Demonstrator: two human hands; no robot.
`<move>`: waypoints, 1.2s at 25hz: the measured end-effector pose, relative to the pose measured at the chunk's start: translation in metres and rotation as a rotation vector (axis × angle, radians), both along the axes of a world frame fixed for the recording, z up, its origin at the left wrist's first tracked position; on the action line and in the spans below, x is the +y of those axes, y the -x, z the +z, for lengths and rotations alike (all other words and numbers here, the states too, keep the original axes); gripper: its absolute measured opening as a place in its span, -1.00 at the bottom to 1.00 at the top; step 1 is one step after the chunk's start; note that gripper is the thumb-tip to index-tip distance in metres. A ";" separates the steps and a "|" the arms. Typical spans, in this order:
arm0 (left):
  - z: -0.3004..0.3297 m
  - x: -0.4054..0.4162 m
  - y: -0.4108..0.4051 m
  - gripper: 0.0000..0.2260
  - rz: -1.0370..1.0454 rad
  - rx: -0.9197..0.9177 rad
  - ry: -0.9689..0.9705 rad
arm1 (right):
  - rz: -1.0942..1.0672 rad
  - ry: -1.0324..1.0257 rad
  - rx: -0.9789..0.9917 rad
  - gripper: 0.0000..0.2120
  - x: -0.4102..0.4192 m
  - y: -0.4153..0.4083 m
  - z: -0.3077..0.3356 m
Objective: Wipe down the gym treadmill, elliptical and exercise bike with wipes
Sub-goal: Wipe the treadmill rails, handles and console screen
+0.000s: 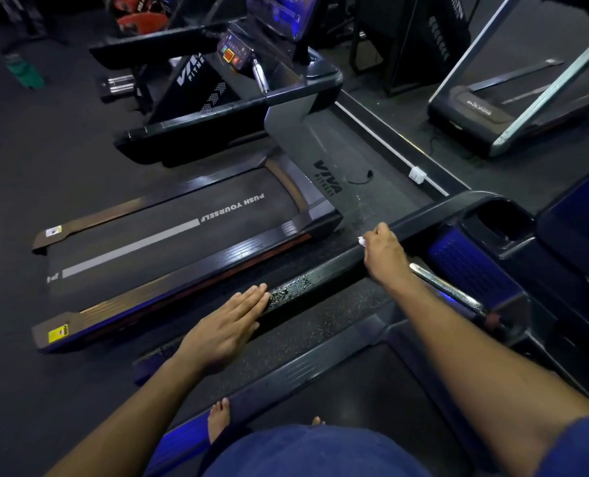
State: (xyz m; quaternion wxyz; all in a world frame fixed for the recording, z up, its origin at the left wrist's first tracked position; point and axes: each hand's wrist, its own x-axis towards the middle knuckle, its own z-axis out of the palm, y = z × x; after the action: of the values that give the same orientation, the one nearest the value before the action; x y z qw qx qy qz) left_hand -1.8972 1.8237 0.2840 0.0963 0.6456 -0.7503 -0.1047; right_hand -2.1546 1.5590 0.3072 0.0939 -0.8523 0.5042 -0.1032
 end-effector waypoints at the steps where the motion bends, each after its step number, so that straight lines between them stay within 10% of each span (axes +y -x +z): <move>1: -0.001 0.000 0.001 -0.51 0.011 -0.016 0.022 | 0.041 0.022 0.005 -0.89 0.012 -0.009 -0.002; 13: 0.002 0.014 -0.002 -0.50 0.033 0.000 0.069 | 0.151 -0.212 -0.370 -0.82 0.083 -0.051 0.013; 30: -0.007 0.102 -0.081 -0.51 -0.008 -0.001 -0.033 | 0.272 0.031 -0.143 -0.93 0.191 -0.122 -0.011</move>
State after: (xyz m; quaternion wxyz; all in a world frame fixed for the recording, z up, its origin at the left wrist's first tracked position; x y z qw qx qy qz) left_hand -1.8161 1.9261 0.2773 0.0851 0.6442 -0.7510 -0.1170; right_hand -2.0329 1.7501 0.2958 0.1295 -0.9046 0.3744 -0.1576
